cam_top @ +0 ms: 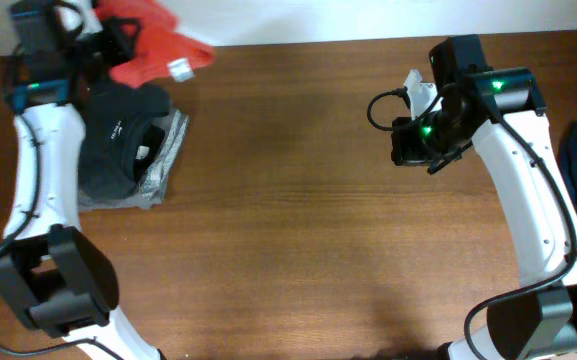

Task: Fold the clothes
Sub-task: 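Carry the folded shirt left with the left gripper onto the clothes stack, then release the shirt on the stack and raise the left gripper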

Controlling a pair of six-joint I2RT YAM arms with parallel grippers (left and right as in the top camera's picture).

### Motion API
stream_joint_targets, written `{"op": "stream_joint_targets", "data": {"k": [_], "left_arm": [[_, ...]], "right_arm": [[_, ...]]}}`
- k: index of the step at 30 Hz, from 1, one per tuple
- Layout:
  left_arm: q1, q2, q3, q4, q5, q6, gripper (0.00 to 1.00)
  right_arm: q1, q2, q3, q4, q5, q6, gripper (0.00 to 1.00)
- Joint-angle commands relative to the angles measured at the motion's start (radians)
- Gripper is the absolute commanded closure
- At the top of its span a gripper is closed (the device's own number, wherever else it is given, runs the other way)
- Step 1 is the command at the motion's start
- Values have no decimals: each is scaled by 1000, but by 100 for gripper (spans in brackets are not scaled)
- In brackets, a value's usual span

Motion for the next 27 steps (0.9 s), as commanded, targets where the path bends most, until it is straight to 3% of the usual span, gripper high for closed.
{"op": "stream_joint_targets", "data": {"k": [1, 10, 18, 27], "left_arm": [[63, 38, 15, -55, -43, -56, 100], [171, 140, 14, -386, -177, -41, 99], [268, 145, 14, -543, -282, -35, 66], [391, 54, 14, -643, -238, 19, 59]], "right_arm": [[2, -10, 12, -12, 2, -11, 96], [2, -10, 12, -11, 7, -14, 96], [2, -10, 12, -14, 21, -14, 96], [2, -10, 12, -15, 25, -14, 96]]}}
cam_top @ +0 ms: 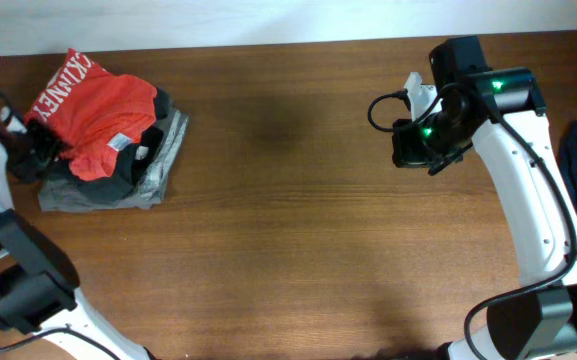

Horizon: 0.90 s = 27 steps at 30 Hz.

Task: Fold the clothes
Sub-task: 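Release the shirt on the stack and raise the left gripper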

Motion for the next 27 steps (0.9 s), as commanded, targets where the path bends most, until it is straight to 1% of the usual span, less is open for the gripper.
{"op": "stream_joint_targets", "data": {"k": [1, 2, 4, 5, 8, 10, 11, 12, 14, 15, 16, 19, 21, 23, 24, 25, 27], "left_arm": [[74, -110, 10, -8, 22, 60, 59], [86, -134, 10, -8, 42, 72, 58], [101, -180, 10, -8, 62, 75, 51], [103, -199, 10, -8, 66, 77, 49], [93, -250, 10, -17, 93, 122, 50], [72, -280, 10, -21, 187, 209, 52], [56, -299, 10, -23, 251, 279, 52], [39, -319, 10, -26, 285, 332, 52], [0, -368, 11, -35, 294, 407, 48], [-26, -399, 13, -43, 294, 456, 43], [-49, -427, 18, -55, 294, 503, 40], [-135, -528, 59, -130, 264, 692, 32], [-206, -595, 94, -203, 195, 805, 28], [-280, -661, 112, -260, 118, 888, 25], [-318, -695, 112, -272, 72, 893, 22], [-387, -756, 112, -282, 14, 893, 1], [-438, -808, 112, -287, 0, 874, 1]], "right_arm": [[2, -10, 12, -3, 16, -11, 96], [2, -10, 12, -2, 16, -11, 96], [2, -10, 12, -2, 16, -11, 96], [2, -10, 12, -2, 16, -11, 96], [2, -10, 12, -2, 16, -11, 96], [2, -10, 12, -2, 16, -11, 96], [2, -10, 13, -1, 16, -11, 96], [2, -10, 15, -1, 14, -19, 96], [2, -10, 32, -1, 0, -42, 96], [2, -11, 47, -2, -13, -48, 96], [2, -14, 65, -1, -32, -59, 96], [2, -32, 150, 1, -77, -76, 95], [3, -56, 223, 2, -98, -93, 95], [9, -89, 283, 6, -97, -94, 92], [11, -113, 313, 9, -98, -97, 90], [24, -163, 354, 10, -97, -97, 88], [37, -217, 365, 8, -97, -97, 82]]}}
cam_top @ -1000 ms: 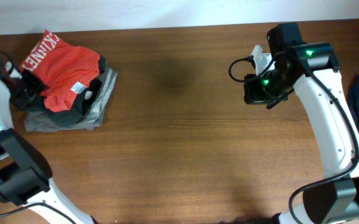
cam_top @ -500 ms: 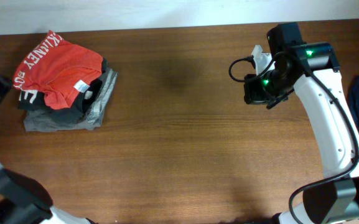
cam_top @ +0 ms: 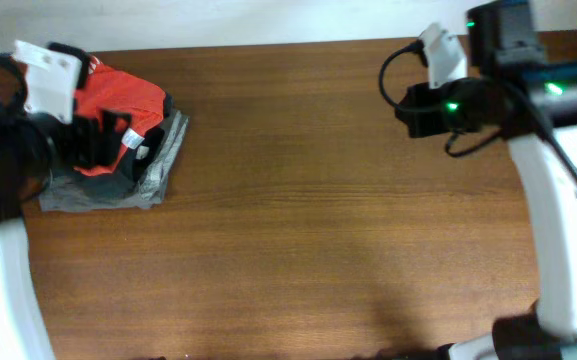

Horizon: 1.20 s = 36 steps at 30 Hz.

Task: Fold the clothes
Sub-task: 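Release the shirt on the stack and raise the left gripper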

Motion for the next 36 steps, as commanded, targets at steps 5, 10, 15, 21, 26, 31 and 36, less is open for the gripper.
{"op": "stream_joint_targets", "data": {"k": [5, 10, 15, 21, 26, 31, 36], "left_arm": [[-116, -171, 10, -103, -126, -101, 1], [-116, -168, -21, -193, -186, -214, 1], [-116, -139, -28, -146, -120, -230, 1], [-116, -110, -28, -150, -119, -229, 1], [-116, -100, -28, -150, -119, -229, 1], [-116, -100, -28, -151, -119, -230, 1], [-116, -100, -28, -151, -119, -229, 1]], "right_arm": [[47, -269, 64, -95, 10, -17, 61], [47, -344, 64, -214, 27, -17, 1], [47, -373, 64, -249, 59, -17, 1], [47, -375, 64, -251, 58, 13, 1], [47, -359, 64, -251, 59, 13, 1], [47, -337, 63, -252, 126, 13, 1], [45, -348, 48, -172, 246, -5, 1]]}}
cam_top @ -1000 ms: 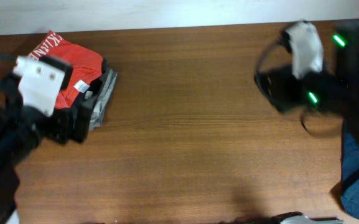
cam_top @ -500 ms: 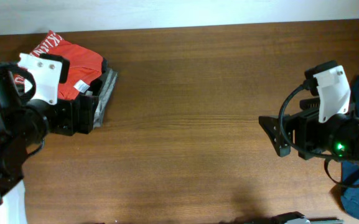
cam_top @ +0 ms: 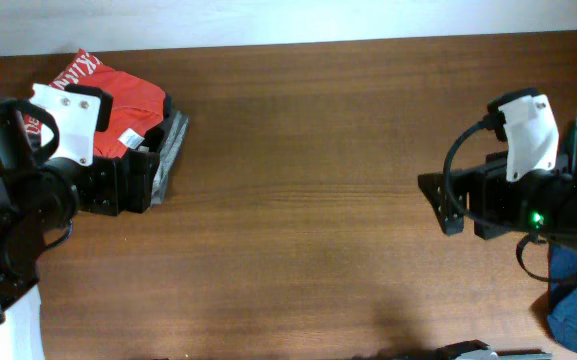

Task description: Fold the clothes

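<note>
A folded red garment (cam_top: 128, 98) with white lettering lies on top of a pile at the table's back left. A dark garment and a grey one (cam_top: 174, 135) stick out under it on the right side. My left arm is raised close to the camera and covers the pile's front; its gripper (cam_top: 133, 185) shows as a dark block against the pile, jaws unclear. My right gripper (cam_top: 440, 205) points left over bare wood at the right, nothing visibly in it.
Blue cloth (cam_top: 573, 300) lies at the table's right edge, partly under my right arm. The brown wooden table (cam_top: 298, 200) stretches between the two arms. A white wall runs along the back edge.
Both arms have drawn back and sit closer to the camera. The right gripper has gone from the back right to mid-right. The pile with the red garment on top has not moved.
At first my left gripper held the red garment up above the dark and grey pile. Then the red garment lay on the pile and the gripper was off to its left. After that both arms rose, and now they have pulled back toward the front.
</note>
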Controlling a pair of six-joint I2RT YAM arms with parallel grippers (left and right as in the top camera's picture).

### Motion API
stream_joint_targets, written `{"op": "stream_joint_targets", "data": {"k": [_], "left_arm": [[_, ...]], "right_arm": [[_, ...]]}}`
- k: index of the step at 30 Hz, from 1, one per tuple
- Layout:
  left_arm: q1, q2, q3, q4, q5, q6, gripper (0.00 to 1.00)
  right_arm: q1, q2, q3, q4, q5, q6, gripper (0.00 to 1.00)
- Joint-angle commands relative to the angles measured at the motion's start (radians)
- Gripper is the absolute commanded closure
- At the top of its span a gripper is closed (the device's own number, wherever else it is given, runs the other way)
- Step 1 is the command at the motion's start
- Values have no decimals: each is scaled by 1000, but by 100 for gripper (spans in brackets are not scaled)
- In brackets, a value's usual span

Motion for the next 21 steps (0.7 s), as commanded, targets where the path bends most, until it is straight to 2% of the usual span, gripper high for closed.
{"op": "stream_joint_targets", "data": {"k": [1, 2, 4, 8, 11, 16, 21], "left_arm": [[-3, 5, -3, -2, 19, -13, 1], [-3, 5, -3, -2, 19, -13, 1], [-3, 4, -3, -2, 19, -13, 1], [-3, 5, -3, -2, 19, -13, 1], [-3, 5, -3, -2, 19, -13, 1], [-3, 5, -3, -2, 19, -13, 1], [-3, 5, -3, -2, 19, -13, 1]], "right_arm": [[1, -33, -29, 105, 119, -42, 1], [-9, -82, -103, 247, 113, -108, 1], [-10, -155, -229, 419, 113, -150, 1], [-10, -354, -609, 811, 113, -183, 1], [-10, -494, -881, 1022, 113, -183, 1], [-10, -729, -1275, 1159, 113, -183, 1], [-10, -959, -1588, 1257, 113, -164, 1]]}}
